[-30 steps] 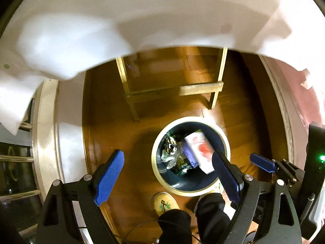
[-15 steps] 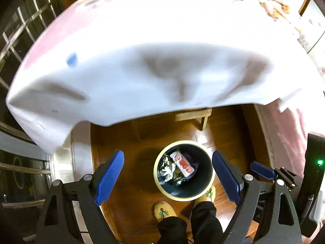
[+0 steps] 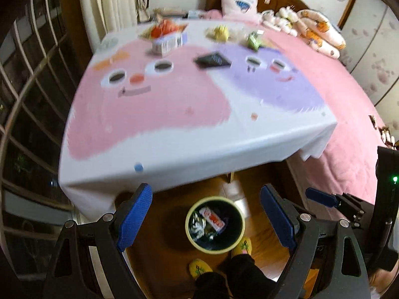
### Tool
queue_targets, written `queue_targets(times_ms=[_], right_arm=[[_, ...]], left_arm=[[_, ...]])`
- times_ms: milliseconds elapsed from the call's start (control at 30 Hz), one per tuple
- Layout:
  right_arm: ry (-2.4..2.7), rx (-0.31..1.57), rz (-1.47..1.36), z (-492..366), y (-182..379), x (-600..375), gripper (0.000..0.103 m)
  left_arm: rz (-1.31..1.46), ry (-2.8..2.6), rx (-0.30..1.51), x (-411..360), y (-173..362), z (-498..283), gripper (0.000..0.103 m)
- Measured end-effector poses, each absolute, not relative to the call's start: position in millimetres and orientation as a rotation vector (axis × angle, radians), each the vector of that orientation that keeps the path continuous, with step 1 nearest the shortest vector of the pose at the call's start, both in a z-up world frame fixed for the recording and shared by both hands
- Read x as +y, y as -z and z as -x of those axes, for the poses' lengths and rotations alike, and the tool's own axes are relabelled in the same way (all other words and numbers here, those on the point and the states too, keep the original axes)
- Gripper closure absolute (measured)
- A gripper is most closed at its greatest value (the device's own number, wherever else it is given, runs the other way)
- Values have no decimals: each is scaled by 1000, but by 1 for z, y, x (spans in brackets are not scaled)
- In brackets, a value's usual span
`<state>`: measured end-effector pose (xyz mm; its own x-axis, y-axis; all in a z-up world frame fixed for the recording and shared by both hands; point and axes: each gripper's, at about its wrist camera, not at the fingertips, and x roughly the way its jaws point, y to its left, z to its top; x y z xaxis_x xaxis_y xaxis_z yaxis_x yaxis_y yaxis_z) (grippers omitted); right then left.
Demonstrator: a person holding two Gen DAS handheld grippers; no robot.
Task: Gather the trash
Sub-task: 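Raise both tools back toward the table, then grasp the light green snack packet with the right tool while the left tool grasps the black TALOPN box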
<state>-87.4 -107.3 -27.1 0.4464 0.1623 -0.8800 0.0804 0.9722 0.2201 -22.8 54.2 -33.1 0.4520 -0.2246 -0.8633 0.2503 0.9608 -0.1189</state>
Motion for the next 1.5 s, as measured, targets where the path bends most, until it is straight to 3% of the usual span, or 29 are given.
queue_targets(times_ms=[300, 567, 800, 933, 1267, 1500], right_arm=[[-14, 991, -197, 67, -52, -114, 38], [34, 915, -213, 34, -90, -142, 38], [12, 908, -204, -37, -94, -174, 38], [-17, 936, -208, -94, -79, -200, 38], [-49, 1027, -237, -258, -50, -284, 38], [-59, 1082, -258, -354, -20, -307, 38]], left_arm=[[-49, 300, 916, 59, -41, -6, 14], [-48, 273, 922, 56, -59, -52, 14], [7, 201, 1019, 40, -27, -112, 14], [50, 143, 1058, 27, -8, -157, 19], [221, 4, 1205, -24, 45, -284, 19], [278, -88, 1275, -31, 84, -326, 20]])
